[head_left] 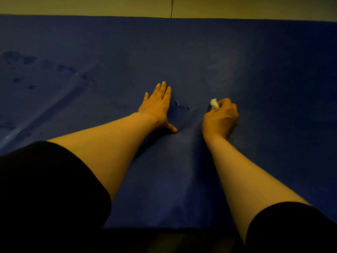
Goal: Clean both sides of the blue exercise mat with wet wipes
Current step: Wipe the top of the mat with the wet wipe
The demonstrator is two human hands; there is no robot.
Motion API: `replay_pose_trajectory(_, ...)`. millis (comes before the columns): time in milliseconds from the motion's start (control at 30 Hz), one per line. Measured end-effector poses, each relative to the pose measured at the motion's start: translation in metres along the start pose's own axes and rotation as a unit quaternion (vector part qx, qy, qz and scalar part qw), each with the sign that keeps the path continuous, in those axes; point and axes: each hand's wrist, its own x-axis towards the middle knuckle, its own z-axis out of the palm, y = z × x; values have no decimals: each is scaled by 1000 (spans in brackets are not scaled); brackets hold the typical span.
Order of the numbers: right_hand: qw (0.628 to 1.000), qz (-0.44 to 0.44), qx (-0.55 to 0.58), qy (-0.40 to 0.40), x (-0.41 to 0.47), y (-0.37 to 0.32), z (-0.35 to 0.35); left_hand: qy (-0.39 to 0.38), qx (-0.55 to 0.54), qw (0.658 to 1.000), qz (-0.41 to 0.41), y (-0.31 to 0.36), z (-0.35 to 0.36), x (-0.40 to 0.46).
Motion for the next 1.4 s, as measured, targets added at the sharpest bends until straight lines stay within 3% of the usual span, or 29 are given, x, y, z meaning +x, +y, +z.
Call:
replay_pose_trajectory(167,979,-163,76,-97,-36,-21,24,-19,-15,1000,5,0,2,5)
replay_pose_trajectory(233,982,-151,65,-99,-17,-16,22,-18,-13,1000,3,0,3,6)
replay_pose_trajectory(433,999,7,29,28,37,5,5,-19,-27,999,-7,2,2,7)
replay_pose_trajectory(533,995,-78,60,-9,5,-13,22,-9,-28,1000,-11,3,4,7)
replay_pose_trajectory(667,966,-195,98,-140,-28,-35,35,1,-44,999,-6,1,3,9)
replay_pose_trajectory(733,972,-183,74,-125,-8,-32,32,-8,-35,999,-5,2,3,8)
replay_pose_trajectory(933,999,-43,3,-1,48,-9,17,-7,-38,999,-14,2,3,7)
replay_pose_trajectory(1033,989,-135,39,-41,14,-30,35,0,-35,999,-22,3,5,9)
replay_pose_trajectory(1133,967,-206,54,-141,-10,-48,44,24,-50,998,-22,4,3,13)
replay_pose_trajectory(1200,972,-183,32,-147,7,-46,44,13,-39,999,-22,5,1,13)
replay_pose_trajectory(1333,998,-48,8,-28,60,-25,21,-11,-20,999,-26,5,-2,7)
replay_pose_trajectory(1400,1000,-20,-15,-11,66,-20,17,-5,-23,999,-29,6,-1,7)
